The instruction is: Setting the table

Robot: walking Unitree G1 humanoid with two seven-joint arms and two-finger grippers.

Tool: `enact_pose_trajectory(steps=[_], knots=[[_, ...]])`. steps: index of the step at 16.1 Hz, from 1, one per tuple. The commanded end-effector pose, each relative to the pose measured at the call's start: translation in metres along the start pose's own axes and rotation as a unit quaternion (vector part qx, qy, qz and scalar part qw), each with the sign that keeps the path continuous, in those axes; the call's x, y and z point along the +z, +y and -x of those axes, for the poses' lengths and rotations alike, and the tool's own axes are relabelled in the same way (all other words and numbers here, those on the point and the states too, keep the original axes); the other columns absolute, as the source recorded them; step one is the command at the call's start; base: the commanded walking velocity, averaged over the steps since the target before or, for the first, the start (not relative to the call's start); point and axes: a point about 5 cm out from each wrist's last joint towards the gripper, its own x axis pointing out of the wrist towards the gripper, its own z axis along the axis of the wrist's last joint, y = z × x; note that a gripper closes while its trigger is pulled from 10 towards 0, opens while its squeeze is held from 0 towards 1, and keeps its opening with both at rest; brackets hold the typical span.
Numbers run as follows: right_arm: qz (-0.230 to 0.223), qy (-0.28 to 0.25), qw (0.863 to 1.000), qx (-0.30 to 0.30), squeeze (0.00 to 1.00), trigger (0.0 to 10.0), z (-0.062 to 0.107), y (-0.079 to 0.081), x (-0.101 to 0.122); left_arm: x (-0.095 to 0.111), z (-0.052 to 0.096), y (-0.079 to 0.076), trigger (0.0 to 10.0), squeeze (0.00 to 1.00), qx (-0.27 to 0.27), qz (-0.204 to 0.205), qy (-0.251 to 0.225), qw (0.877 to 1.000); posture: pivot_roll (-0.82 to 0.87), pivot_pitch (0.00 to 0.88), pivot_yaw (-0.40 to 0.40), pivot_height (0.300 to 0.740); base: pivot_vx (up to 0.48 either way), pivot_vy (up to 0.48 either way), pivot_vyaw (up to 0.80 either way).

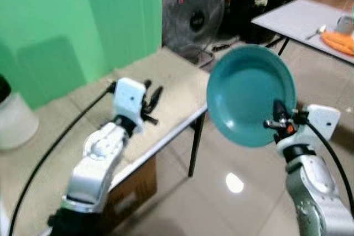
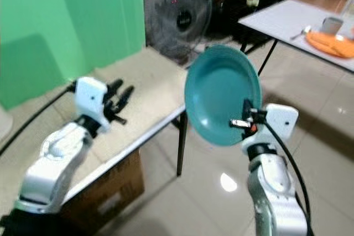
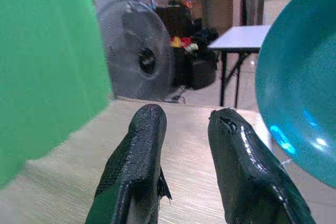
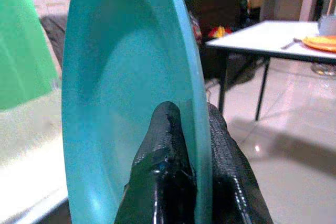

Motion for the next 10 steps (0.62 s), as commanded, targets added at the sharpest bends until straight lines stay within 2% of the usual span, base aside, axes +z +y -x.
enact_pose_trajectory(steps=[1,10], knots=[[-0.011,-0.026,1.0,0.013,0.0,10.0,0.0011,0.0062,0.0093,-0.0011,0.0012,0.0021,10.0,0.0,0.001,0.002,0.001,1.0,-0.01,0.0,-0.011,0.74,0.292,0.0,-0.79],[-0.012,-0.034,0.999,0.013,0.0,10.0,0.0021,0.0086,0.0121,-0.0034,-0.002,0.0011,10.0,0.0,-0.004,0.003,0.002,1.0,-0.02,0.0,0.0,0.74,0.292,0.0,-0.78]])
